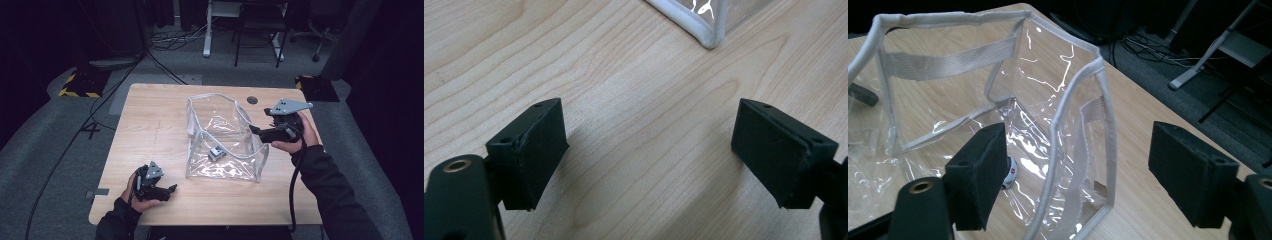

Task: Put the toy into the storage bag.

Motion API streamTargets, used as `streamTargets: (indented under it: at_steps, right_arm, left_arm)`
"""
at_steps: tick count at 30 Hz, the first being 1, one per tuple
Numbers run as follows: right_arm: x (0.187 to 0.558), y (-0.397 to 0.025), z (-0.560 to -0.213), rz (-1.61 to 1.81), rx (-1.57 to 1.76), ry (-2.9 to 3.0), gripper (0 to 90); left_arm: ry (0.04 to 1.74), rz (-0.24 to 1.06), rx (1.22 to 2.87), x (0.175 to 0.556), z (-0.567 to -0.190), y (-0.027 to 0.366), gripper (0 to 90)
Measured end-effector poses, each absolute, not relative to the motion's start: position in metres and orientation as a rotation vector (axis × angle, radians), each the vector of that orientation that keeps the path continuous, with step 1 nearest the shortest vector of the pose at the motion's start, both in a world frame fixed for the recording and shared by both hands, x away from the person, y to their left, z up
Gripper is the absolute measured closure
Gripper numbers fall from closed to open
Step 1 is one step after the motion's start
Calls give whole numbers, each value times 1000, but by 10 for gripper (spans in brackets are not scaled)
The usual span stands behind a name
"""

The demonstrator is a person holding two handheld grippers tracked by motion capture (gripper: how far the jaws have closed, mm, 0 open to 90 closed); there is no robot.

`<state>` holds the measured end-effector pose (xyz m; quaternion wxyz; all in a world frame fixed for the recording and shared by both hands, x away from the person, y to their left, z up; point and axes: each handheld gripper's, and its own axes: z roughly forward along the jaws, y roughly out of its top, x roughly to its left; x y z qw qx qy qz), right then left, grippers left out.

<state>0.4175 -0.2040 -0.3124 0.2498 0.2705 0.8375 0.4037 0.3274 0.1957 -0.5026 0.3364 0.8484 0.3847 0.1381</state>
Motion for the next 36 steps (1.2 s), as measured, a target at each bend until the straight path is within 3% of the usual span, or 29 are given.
streamTargets:
  at_steps: [36]
  right_arm:
    - [433,-250,-318,1038,877,2221,242]
  left_arm:
    - [1003,360,2212,327,-503,196,148]
